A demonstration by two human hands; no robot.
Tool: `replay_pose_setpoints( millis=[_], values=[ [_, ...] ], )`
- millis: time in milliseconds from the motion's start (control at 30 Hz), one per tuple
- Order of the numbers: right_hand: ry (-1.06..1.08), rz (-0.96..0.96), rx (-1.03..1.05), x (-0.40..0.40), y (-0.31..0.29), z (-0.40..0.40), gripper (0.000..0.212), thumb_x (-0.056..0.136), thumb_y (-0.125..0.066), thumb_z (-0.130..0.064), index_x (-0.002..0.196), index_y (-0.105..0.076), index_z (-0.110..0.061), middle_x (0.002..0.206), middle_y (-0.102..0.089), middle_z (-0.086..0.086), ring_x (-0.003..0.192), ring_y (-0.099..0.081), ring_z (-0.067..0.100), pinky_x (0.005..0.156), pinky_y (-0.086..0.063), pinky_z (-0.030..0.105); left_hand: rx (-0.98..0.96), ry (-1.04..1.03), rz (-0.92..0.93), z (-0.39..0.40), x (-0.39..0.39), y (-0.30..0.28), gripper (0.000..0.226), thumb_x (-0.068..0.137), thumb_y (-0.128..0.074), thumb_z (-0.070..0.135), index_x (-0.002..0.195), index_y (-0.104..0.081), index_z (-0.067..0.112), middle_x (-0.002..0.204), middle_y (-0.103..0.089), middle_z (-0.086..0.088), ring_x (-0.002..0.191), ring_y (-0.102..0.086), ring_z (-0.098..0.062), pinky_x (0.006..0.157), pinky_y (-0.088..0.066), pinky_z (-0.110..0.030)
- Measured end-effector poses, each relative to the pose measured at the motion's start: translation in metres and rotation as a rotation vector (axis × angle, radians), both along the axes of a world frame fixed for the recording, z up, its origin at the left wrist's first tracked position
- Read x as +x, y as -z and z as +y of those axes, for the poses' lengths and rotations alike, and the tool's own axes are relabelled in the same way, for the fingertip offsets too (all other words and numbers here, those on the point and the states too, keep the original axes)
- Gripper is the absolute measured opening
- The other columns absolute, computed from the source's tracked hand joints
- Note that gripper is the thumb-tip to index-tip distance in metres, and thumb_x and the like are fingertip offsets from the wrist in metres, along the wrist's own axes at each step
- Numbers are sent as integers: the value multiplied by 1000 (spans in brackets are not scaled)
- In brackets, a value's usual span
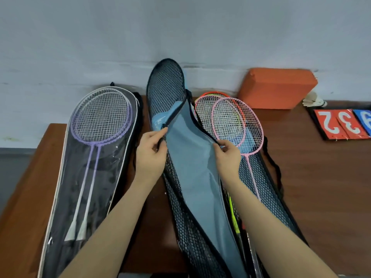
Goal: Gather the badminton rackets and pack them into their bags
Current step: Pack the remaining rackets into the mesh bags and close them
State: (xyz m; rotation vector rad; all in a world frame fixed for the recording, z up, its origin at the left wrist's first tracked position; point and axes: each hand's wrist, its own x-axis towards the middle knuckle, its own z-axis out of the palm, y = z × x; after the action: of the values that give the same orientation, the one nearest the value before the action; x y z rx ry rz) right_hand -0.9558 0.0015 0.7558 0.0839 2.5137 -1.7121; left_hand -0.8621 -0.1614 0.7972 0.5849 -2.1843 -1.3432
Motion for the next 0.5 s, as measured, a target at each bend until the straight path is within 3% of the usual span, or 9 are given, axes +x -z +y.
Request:
replay_pose_setpoints(
  millis=[200,300,433,500],
  values=[
    [-109,-11,15,-2,9,7,13,89,-59,-17,97,-66,-9,74,-58,-1,63,-51,9,57,-40,21,53,88,-157,10,-2,15,45,86,-57,-1,129,-53,11,108,-46,2,71,-46,1,72,-36,-3],
    [-169,-36,-14,0,11,21,15,90,-59,-23,101,-65,-14,85,-63,-1,77,-58,12,69,-47,25,58,152,-191,14,-8,19,50,85,-57,-2,132,-49,12,109,-43,3,81,-45,2,76,-33,0],
    [-96,26,71,12,17,61,15,91,-59,-23,103,-64,-16,87,-63,2,75,-56,12,64,-42,14,64,199,-261,18,-13,31,54,85,-60,2,136,-44,11,108,-44,-4,82,-44,-8,73,-32,2],
    [-48,45,164,21,22,85,18,90,-60,-22,106,-63,-14,90,-60,3,80,-56,13,69,-42,21,71,191,-265,24,-15,36,54,85,-59,4,136,-44,12,104,-43,-5,81,-44,-10,72,-33,1]
  ],
)
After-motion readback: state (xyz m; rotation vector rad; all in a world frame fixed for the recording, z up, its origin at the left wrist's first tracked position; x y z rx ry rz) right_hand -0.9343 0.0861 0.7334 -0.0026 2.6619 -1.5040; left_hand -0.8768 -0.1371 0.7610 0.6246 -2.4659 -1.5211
